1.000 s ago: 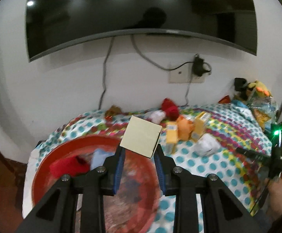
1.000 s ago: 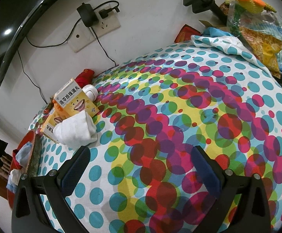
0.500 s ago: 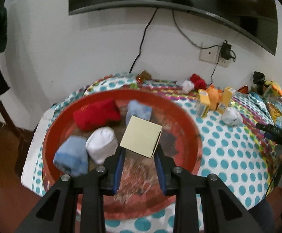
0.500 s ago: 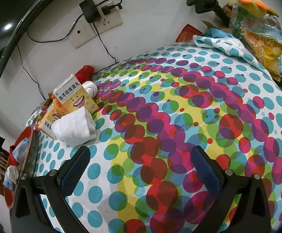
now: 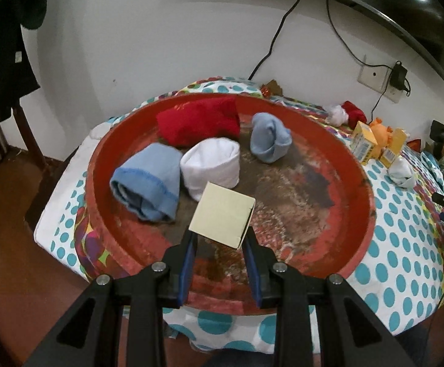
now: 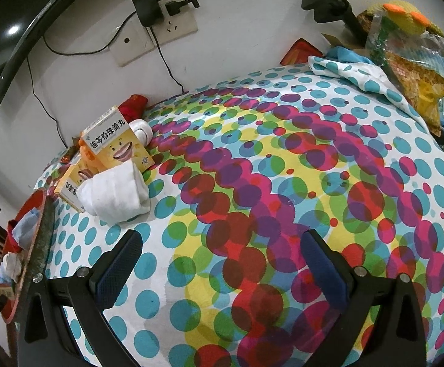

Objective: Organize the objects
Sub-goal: 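Carry the beige box into the red tray and open the left gripper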

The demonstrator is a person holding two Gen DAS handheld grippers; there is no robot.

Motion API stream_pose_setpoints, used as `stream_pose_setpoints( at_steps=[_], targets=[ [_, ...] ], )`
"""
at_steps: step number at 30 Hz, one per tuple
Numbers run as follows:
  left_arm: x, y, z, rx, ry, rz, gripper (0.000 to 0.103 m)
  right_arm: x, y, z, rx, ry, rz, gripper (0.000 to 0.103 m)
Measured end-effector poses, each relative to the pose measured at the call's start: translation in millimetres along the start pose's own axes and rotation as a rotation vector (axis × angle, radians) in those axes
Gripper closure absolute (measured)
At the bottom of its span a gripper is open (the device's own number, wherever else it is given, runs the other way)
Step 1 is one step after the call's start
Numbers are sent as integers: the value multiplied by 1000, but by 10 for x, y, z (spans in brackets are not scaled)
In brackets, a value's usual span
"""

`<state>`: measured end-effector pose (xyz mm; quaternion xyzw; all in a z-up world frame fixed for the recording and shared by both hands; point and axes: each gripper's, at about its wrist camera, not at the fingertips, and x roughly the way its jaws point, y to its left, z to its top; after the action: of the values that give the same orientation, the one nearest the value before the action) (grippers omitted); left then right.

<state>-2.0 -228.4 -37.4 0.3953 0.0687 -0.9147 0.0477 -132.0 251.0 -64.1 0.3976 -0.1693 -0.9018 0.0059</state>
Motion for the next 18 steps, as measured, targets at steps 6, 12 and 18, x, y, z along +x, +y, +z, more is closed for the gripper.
stream_pose_setpoints(
  at_steps=[6,12,18],
  targets=[
    [18,11,2,14,-6,-7,71,-1,13,-5,-25,11,-27,0],
    [-94,-36,-23,46,-66,15,42,17,52,-29,-48,22,-47,0],
    [-365,58,-82,-3,-150,19,39,7,91,-10,-76,35,-68,0]
  ],
)
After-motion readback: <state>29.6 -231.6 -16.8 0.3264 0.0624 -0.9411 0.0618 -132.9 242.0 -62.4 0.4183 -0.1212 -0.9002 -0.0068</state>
